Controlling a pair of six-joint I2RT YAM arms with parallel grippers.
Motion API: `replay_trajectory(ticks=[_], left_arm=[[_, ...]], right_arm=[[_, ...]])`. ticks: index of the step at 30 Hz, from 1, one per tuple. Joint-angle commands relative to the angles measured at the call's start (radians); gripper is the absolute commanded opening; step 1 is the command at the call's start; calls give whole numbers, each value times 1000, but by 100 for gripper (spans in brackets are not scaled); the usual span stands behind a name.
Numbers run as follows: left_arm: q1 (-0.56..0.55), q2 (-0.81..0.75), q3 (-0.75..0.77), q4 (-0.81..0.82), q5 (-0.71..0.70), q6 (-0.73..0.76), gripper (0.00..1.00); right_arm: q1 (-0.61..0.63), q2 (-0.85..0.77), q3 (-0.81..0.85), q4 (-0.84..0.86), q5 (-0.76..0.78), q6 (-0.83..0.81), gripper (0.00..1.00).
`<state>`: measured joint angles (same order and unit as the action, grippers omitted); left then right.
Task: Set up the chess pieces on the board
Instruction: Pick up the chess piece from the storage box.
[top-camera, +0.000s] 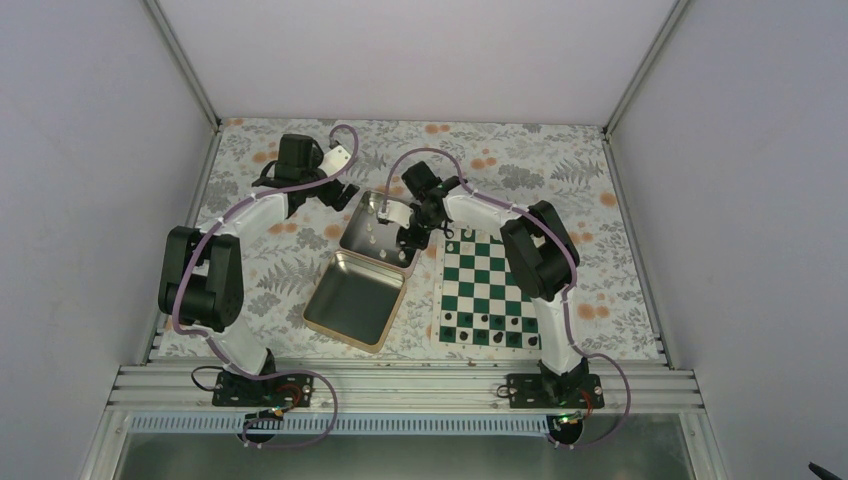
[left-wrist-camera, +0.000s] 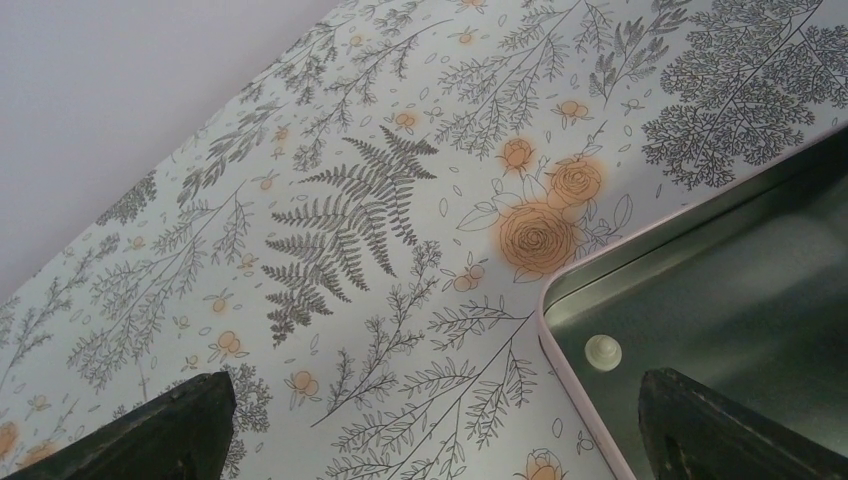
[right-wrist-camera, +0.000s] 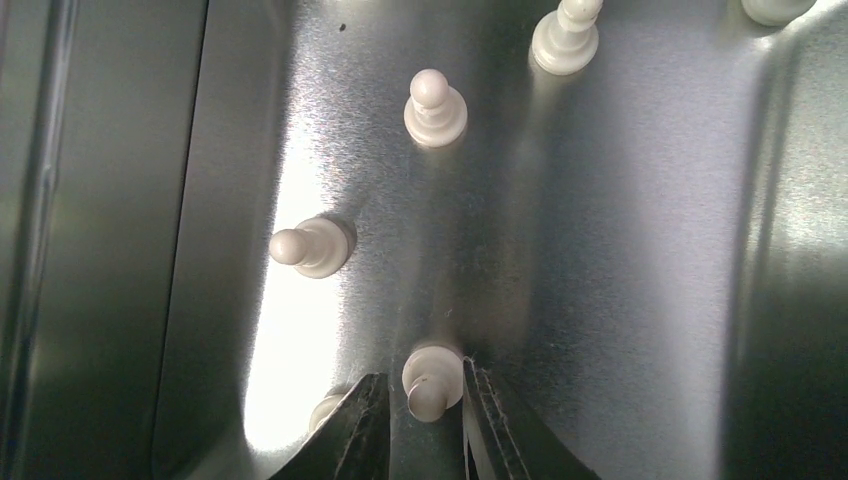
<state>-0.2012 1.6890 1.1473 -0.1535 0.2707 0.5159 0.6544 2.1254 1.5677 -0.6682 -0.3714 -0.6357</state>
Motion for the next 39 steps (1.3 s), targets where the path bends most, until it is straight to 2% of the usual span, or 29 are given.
replay_trajectory(ticks=[1, 20, 33, 39], left_arm=[[-4, -17, -8, 11, 26, 11, 100], [-3, -24, -12, 11, 28, 13, 100], [-4, -23, -2, 9, 27, 10, 100], [-3, -19, 5, 4, 23, 10, 100]], right_arm=[[16, 14, 17, 16, -1, -15, 21], [33, 22, 39, 8, 12, -23, 5], [16, -150, 37, 18, 61, 3, 4], [-29, -270, -27, 8, 90, 9, 4]])
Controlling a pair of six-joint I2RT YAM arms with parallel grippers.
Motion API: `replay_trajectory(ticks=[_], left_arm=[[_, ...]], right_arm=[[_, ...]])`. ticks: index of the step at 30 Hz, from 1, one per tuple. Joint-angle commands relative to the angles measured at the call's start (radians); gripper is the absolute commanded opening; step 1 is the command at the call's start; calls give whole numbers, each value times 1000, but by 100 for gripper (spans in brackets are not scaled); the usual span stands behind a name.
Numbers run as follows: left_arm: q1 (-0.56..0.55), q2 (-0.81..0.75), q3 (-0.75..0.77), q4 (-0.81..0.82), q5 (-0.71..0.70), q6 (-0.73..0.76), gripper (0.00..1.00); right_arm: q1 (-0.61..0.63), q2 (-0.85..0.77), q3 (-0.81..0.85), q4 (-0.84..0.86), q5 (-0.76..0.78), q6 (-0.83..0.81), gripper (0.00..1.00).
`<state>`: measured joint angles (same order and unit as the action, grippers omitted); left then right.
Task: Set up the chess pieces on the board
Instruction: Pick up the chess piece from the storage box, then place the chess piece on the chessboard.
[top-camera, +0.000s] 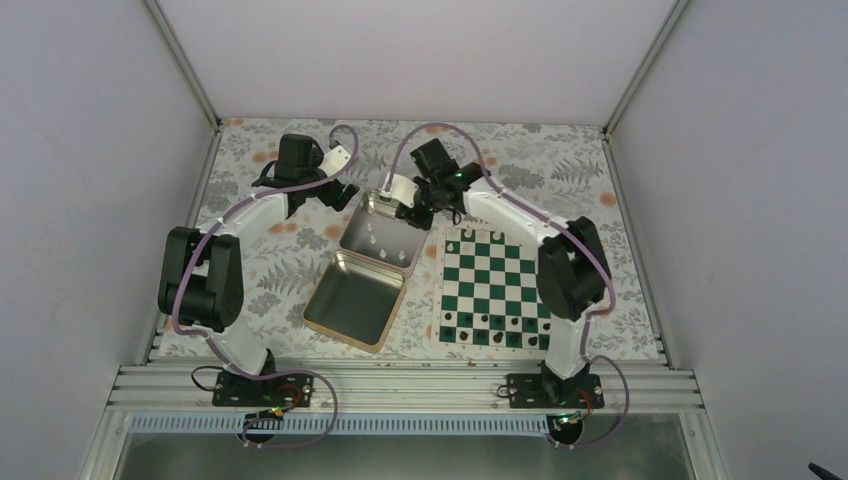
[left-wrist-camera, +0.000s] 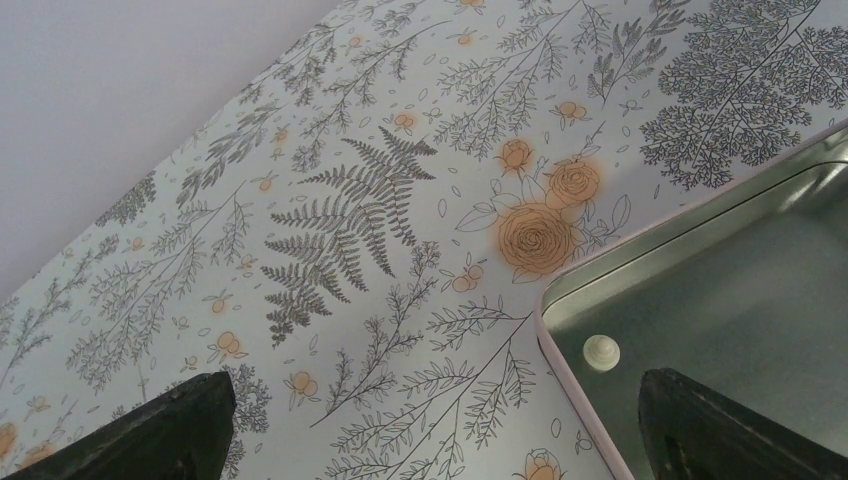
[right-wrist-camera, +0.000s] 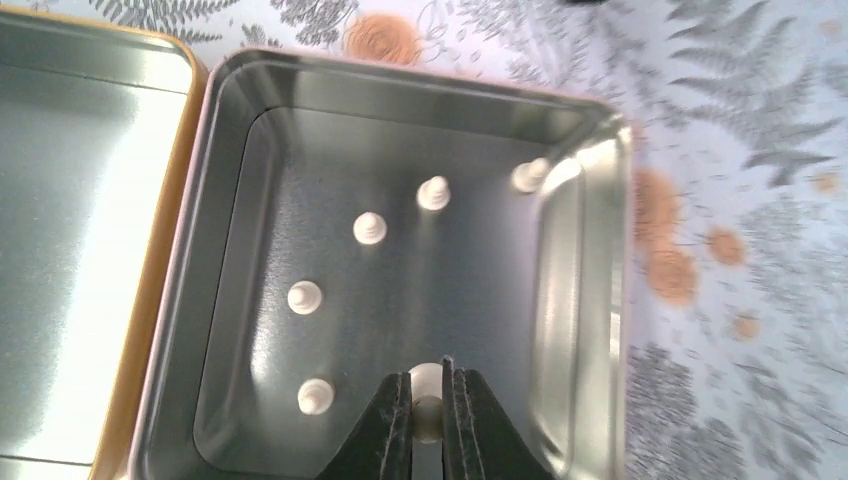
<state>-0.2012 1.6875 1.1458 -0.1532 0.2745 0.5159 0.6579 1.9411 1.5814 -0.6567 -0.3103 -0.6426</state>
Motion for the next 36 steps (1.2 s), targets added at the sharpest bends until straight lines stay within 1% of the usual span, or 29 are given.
replay_trajectory(ticks=[1, 5, 11, 17, 26, 36], left_arm=[[-3, -17, 8, 2, 18, 10, 100], [-3, -8, 12, 3, 15, 9, 100], [-7, 17, 28, -5, 25, 4, 100], [-16, 43, 43, -14, 27, 2, 100], [-31, 56, 47, -15, 6, 7, 100], [-34, 53, 41, -11, 1, 8, 100]], right_arm=[[-44, -107, -60, -4, 33, 18, 4], [-123, -184, -147, -2, 46, 25, 4], [-236, -322, -323, 21, 41, 36, 4], [-318, -392, -483, 57, 13, 32, 4], [-372, -364, -598, 122, -17, 10, 4], [-417, -300, -620, 174, -24, -9, 5]])
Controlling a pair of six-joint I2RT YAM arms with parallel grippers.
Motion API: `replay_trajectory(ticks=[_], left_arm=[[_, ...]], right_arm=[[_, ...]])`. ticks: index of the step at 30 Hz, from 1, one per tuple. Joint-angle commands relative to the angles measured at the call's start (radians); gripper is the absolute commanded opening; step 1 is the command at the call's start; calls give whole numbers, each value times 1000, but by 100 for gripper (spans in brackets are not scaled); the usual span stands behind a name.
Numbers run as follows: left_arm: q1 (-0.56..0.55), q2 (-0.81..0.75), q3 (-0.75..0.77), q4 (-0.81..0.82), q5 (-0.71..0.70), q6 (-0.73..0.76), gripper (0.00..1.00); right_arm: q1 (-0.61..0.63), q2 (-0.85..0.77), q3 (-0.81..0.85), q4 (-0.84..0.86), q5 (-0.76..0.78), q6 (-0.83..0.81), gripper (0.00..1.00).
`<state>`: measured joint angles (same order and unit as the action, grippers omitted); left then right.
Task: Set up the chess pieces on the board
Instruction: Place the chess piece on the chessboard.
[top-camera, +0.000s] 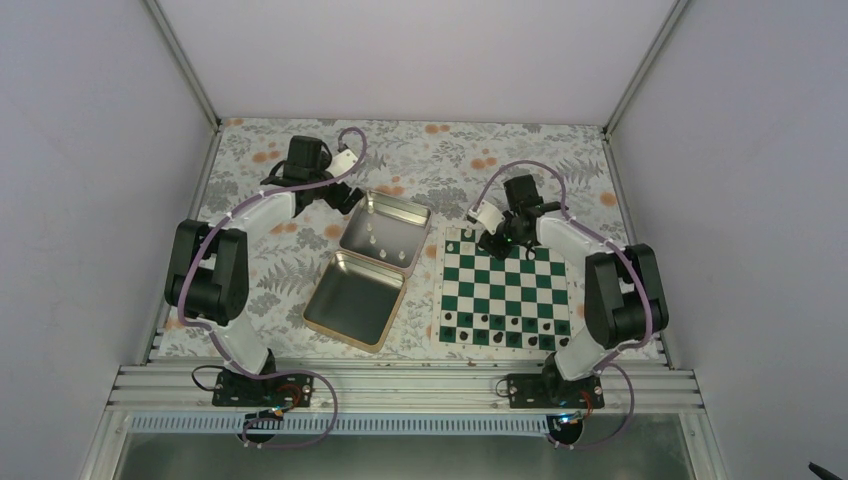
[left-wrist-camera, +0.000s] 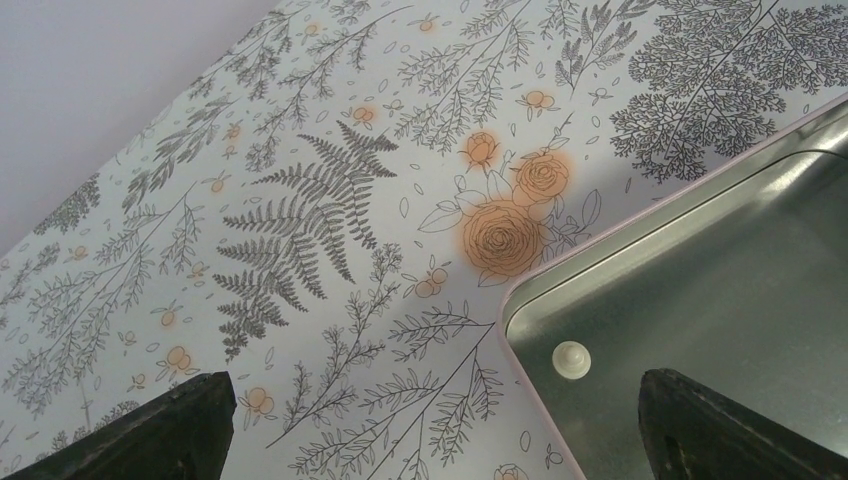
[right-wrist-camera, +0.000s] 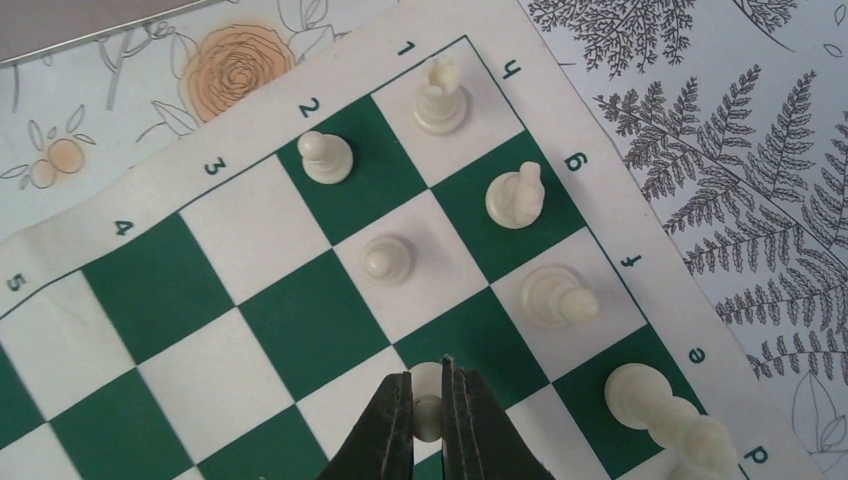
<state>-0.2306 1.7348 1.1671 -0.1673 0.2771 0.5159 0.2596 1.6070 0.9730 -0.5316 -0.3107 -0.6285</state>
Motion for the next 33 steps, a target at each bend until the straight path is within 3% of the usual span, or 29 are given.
replay_trajectory(ticks=[1, 20, 33], left_arm=[[-4, 3, 18, 5, -2, 8, 100], [-4, -6, 12, 5, 4, 9, 100], [-5, -8, 13, 5, 13, 13, 100]], right_arm=[[-23, 42, -11, 56, -23, -26, 5], [-49, 125, -3, 97, -34, -37, 7], [-48, -7, 33, 7, -16, -25, 25]])
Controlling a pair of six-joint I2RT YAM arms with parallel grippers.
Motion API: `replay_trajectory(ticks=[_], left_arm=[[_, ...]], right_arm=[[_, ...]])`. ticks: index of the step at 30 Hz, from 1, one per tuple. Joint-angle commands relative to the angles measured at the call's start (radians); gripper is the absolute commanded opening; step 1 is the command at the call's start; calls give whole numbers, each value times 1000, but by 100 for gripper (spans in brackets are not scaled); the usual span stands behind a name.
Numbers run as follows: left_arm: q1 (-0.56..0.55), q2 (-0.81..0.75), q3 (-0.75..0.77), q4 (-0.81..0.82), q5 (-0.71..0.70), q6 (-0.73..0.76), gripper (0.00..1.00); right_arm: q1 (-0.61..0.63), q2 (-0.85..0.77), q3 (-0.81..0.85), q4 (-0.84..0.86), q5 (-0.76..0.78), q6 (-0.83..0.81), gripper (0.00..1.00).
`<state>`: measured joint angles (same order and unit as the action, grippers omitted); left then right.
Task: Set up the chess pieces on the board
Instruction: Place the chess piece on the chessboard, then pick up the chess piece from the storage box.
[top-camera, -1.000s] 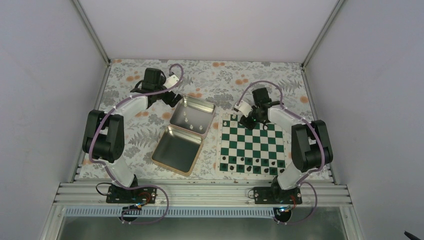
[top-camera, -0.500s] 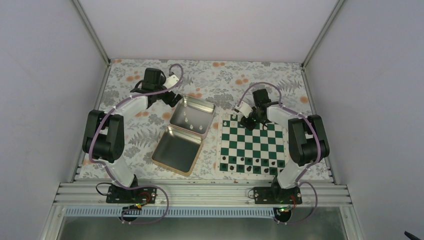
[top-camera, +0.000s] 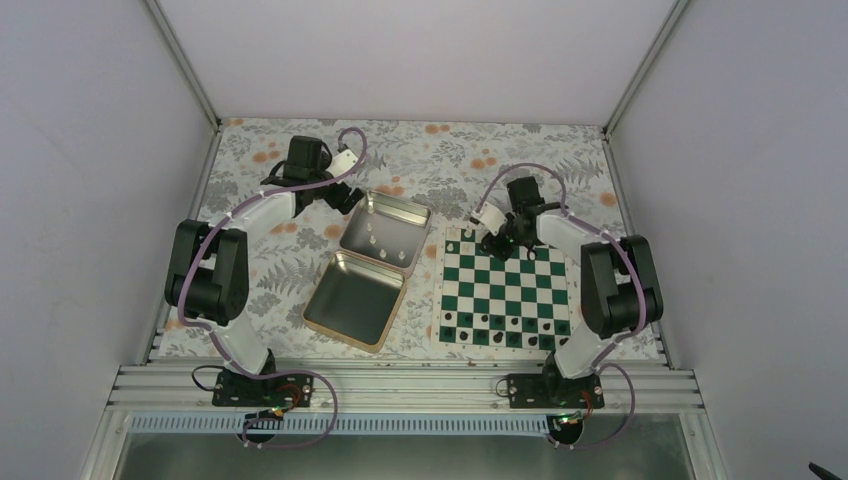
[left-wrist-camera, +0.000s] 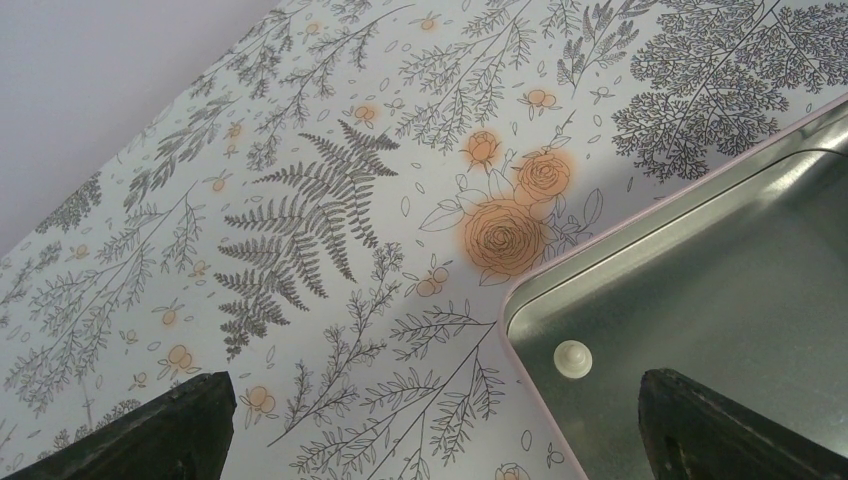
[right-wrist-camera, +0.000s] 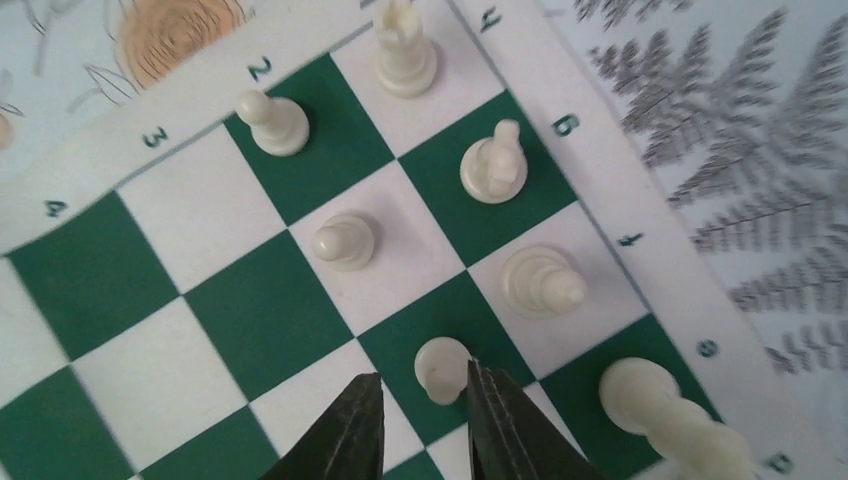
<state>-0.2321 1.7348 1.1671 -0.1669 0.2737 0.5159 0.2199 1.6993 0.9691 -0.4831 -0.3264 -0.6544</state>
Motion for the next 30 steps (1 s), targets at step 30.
replay_trajectory(ticks=[30], left_arm=[[-1, -65, 0, 6, -20, 30, 100]], right_arm=[[475, 478, 810, -226, -132, -22, 29]])
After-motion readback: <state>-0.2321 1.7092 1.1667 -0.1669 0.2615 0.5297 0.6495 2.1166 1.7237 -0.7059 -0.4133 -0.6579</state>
